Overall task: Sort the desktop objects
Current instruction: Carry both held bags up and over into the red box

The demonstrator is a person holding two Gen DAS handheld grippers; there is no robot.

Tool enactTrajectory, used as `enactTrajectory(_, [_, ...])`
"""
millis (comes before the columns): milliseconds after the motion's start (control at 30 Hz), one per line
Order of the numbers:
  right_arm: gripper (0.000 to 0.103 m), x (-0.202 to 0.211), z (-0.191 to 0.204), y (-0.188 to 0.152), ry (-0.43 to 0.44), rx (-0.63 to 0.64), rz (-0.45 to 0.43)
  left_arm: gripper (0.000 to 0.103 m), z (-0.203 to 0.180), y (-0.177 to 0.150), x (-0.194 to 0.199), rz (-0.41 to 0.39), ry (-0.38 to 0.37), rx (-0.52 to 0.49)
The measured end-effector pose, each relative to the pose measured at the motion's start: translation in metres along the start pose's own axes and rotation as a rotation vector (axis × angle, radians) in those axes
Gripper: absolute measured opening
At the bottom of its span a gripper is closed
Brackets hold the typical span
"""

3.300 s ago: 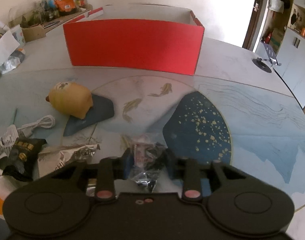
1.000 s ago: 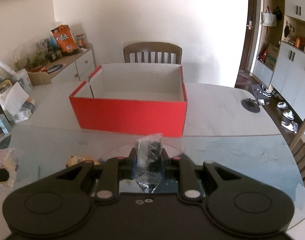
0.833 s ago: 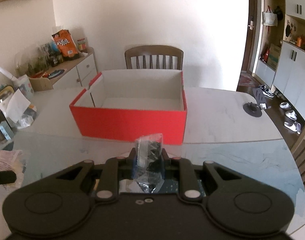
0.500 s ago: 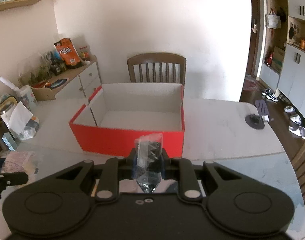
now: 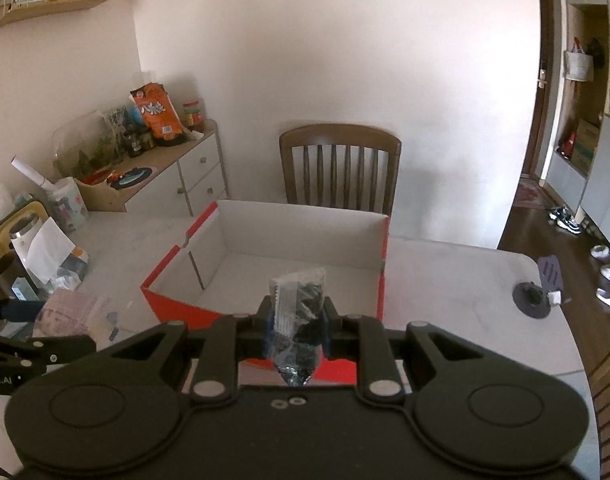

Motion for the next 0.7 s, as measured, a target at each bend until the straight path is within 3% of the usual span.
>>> enactTrajectory(700, [0.022,-0.051,-0.026,0.041,0.061,0.045,0.029,0.071,-0.019,0.058,-0.068,-0.001,-0.002,-0.055])
Point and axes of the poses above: each gripper's, at about its wrist camera, not at the fingertips, and x roughly against the way its jaws point, z to its left, y to its top, the point moved 5 cm from there along -x, roughly the way its jaws point, and after that the axes turned 9 degrees about x, right-handed, at the moved point
